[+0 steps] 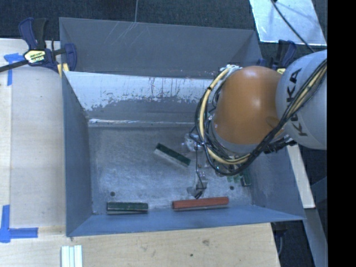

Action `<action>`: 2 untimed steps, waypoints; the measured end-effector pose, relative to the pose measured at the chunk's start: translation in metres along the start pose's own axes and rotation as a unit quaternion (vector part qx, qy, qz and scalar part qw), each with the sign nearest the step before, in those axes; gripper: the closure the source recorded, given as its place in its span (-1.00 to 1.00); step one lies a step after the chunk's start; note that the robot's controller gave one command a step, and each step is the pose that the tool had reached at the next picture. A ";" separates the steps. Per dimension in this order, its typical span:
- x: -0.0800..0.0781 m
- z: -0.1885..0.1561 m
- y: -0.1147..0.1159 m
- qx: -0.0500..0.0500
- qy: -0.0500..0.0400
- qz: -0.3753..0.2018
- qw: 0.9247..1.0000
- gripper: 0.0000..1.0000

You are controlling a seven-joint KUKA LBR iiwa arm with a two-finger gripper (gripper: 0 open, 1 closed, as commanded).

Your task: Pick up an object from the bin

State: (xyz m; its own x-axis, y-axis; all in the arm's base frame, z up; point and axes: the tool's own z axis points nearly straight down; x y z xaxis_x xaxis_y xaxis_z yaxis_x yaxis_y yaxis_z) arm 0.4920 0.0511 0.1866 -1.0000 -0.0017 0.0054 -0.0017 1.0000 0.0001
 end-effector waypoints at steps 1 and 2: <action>-0.017 -0.079 -0.013 0.000 -0.008 -0.076 0.997 -1.00; -0.087 0.085 -0.053 0.000 -0.001 0.015 1.000 -1.00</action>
Offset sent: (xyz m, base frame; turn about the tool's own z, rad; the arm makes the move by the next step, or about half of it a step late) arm 0.0155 -0.0122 0.0753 -0.1532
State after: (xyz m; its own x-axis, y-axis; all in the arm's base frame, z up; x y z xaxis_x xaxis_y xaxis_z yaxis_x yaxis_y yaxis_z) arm 0.5785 -0.0014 0.1011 -0.9996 0.0275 0.0037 0.0275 0.9996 -0.0006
